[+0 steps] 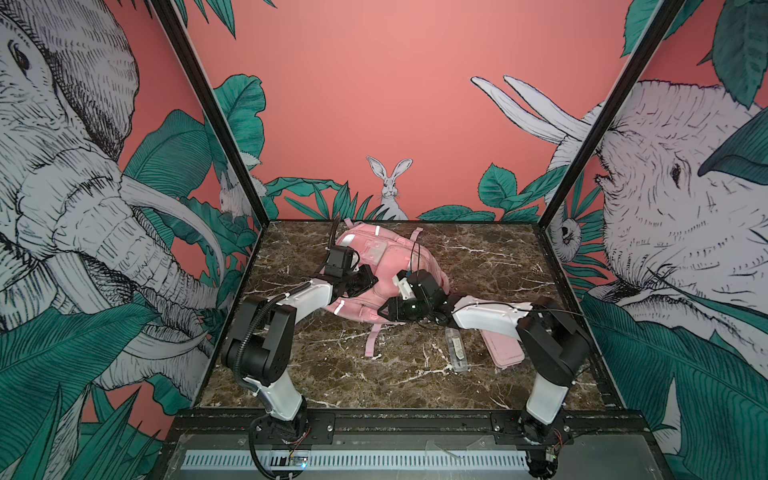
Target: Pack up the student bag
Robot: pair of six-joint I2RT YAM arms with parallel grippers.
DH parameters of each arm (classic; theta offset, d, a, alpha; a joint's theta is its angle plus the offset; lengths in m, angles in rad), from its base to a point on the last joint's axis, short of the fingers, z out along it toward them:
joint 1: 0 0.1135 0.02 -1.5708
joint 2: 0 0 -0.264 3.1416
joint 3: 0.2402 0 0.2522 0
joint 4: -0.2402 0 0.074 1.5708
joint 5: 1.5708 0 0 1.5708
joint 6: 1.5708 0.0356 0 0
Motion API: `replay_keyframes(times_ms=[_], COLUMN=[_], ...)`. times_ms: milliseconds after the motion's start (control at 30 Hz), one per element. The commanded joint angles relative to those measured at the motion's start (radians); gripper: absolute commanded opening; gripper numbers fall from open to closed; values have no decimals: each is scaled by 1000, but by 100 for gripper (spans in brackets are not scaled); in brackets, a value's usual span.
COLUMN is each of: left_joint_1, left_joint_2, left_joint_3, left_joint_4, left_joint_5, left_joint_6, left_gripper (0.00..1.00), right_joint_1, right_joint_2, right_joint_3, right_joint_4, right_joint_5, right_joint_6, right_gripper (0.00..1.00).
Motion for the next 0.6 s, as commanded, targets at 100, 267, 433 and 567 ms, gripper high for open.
replay_keyframes(times_ms=[100,267,433,567], left_joint_1=[7,8,8,8], left_joint_2=[-68,-78,-99,-114], left_joint_3=[59,85,98,113], left_joint_4=[-125,-194,-240,-272], left_joint_5=[-20,-48,-94,-125], left_joint_6=[110,172,216,241], left_gripper=[0,11,32,42], right_joint_1=[-32,-68,-101,-111], right_joint_2=[-131,-220,-284,-324], right_joint_3=[-51,-61,-54,-70], right_joint_4=[-191,-316,-455,-523], right_joint_5=[145,219,316,381], right_joint_6=[-119,-180,-240,-266], right_gripper=[50,55,57,58])
